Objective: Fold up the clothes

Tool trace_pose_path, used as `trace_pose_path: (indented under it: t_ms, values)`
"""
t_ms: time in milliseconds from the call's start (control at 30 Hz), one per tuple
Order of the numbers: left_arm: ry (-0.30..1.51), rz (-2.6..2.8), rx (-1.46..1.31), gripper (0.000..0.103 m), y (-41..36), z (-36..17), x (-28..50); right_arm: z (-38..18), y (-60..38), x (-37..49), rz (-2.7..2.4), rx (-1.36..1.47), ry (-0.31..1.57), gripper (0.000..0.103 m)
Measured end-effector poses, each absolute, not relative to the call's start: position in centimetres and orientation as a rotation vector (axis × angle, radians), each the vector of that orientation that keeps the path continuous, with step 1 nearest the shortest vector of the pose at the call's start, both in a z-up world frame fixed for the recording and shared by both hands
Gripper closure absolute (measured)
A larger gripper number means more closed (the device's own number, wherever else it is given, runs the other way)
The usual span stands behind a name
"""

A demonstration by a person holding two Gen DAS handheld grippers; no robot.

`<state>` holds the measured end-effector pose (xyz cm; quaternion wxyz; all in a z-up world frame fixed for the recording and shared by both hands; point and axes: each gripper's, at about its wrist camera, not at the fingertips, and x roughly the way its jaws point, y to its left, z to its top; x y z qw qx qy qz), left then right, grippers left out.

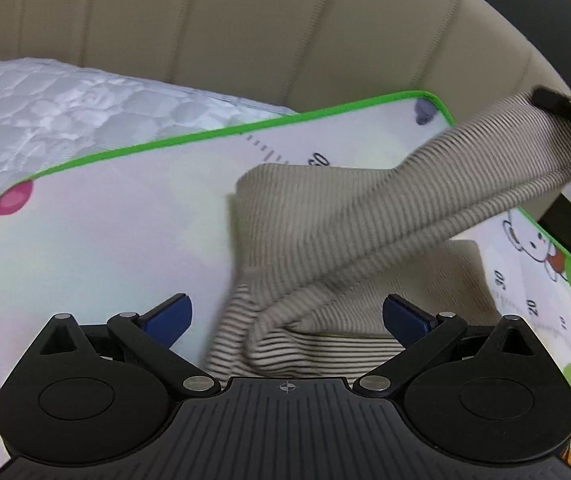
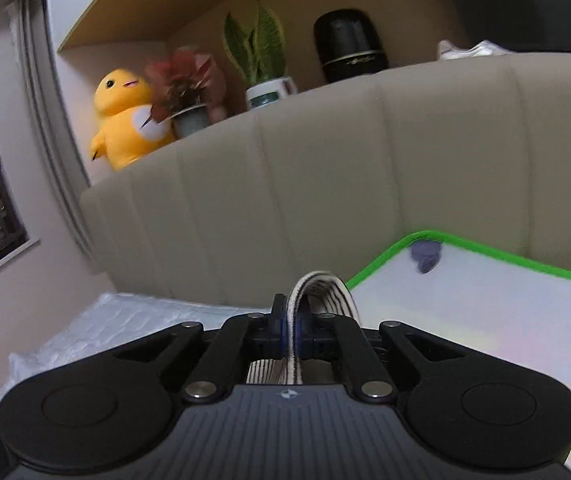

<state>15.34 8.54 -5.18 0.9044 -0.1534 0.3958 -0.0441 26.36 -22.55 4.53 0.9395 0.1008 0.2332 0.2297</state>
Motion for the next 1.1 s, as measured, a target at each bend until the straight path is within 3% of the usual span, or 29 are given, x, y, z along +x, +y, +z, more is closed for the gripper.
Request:
trace_pose_path:
  t_ms: [133,200,267,433,567,767,1100]
  values:
    - [0.812,-0.075,-0.302,0.000,8.6,-5.0,15.3,-3.0,-25.0,26.7,0.297,0.133,0.655,0.098]
    - [0.798,-0.090,-0.297,0.000,8.4,-4.8,15.3,-6.9,-26.7,26.5,0.200,0.111,0.760,0.087]
    - [0.778,-0.117,-0.286,0.000,7.9,-4.5,15.2,-8.3,-28.7,25.4,0.160,0.179,0.777,0.065]
    - [0.761,-0.193,-0.265,0.000,5.7,-4.5,15.0,-5.1,-29.0,23.0,0.195,0.194,0.634,0.033]
    - [0.767,-0.188,-0.205,0.000,4.5,-5.0,15.0,-2.9,-26.7,21.4,0.356,0.200,0.509,0.000]
    - [0.759,-0.187,-0.225,0.000,5.2,-4.4,14.7,-8.4,-23.8,22.1,0.418,0.241,0.685,0.000]
    - [0.734,-0.207,-0.240,0.000,5.5,-3.7,14.9,-9.9,-23.7,21.4,0.384,0.205,0.672,0.000]
